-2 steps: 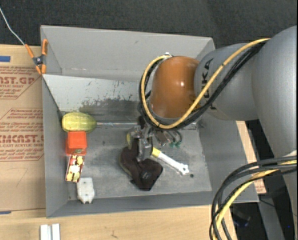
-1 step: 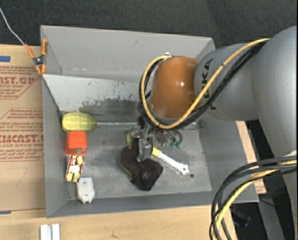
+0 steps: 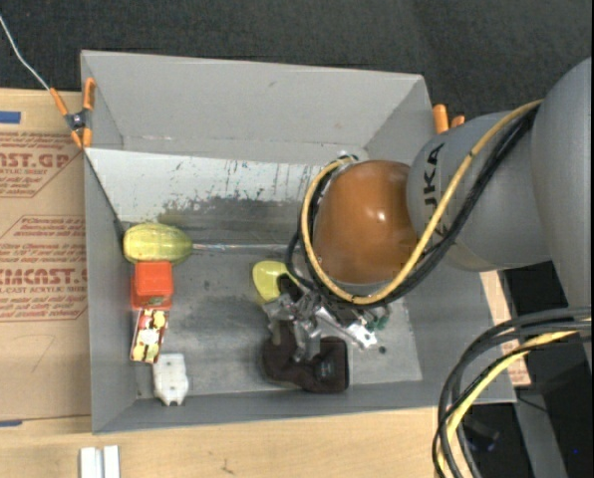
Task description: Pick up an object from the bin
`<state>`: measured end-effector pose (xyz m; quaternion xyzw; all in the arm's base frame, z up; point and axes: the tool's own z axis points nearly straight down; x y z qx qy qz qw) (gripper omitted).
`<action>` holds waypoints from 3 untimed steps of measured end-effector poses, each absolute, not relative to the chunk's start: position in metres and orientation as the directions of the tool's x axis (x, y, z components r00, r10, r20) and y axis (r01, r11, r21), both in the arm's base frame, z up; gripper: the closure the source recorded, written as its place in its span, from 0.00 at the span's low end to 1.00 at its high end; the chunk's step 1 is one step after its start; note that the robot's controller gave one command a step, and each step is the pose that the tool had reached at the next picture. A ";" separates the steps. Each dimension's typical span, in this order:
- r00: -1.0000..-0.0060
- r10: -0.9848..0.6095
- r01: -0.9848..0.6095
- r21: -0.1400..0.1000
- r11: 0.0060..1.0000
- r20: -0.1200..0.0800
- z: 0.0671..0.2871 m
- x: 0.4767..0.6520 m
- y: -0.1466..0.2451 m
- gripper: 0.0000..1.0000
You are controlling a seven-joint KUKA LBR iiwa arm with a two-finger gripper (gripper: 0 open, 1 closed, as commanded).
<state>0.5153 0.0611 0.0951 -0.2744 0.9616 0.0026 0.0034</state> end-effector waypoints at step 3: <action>-0.856 -0.517 -0.517 0.002 0.856 -0.015 0.147 0.519 0.042 1.00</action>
Offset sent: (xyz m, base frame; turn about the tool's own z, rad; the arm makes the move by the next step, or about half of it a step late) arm -0.0077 -0.0210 0.1337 -0.0643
